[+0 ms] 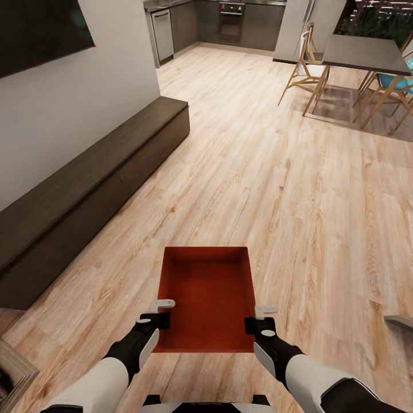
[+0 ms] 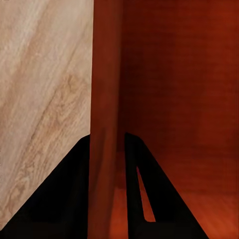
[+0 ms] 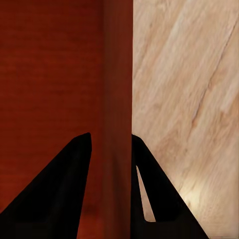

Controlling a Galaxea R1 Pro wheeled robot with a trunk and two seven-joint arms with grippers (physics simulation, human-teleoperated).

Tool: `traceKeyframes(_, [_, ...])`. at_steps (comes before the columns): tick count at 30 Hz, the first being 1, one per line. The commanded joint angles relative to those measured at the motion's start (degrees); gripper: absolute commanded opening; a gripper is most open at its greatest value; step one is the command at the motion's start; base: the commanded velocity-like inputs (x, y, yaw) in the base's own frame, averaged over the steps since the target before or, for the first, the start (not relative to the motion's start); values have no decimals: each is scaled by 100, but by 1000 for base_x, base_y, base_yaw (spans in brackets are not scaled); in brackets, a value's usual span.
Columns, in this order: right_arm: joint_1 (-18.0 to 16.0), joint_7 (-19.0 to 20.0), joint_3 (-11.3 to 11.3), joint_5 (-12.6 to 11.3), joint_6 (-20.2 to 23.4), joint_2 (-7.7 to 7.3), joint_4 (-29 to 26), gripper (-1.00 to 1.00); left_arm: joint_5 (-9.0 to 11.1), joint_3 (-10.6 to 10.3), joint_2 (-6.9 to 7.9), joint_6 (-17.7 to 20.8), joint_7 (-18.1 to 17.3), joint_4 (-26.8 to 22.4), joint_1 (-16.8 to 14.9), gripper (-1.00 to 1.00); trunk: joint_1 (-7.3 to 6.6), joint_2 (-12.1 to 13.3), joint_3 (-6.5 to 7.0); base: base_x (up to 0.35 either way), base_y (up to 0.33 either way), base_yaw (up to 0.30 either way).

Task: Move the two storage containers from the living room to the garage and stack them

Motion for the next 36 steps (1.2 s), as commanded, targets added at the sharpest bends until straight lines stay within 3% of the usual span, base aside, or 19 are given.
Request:
traceKeyframes(1, [0,-2,82,-94,-15,-34,39,-100,-9,33,33,37,30,-46,-5,-100,1,-5,-5,0,0,0])
traceKeyframes(8, [1,-5,-6,1,-11,-38,-69,-100,-9,37,28,37,30,-147,-5,-100,1,-5,7,0,0,0])
traceKeyframes(9, [1,-7,969,-872,-10,-38,240,-100,-9,90,47,37,28,-309,-5,-100,1,-5,14,0,0,0])
traceKeyframes(36, [1,-11,969,-874,-14,-38,237,-100,-16,89,47,37,21,-310,-5,-100,1,-5,250,0,0,0])
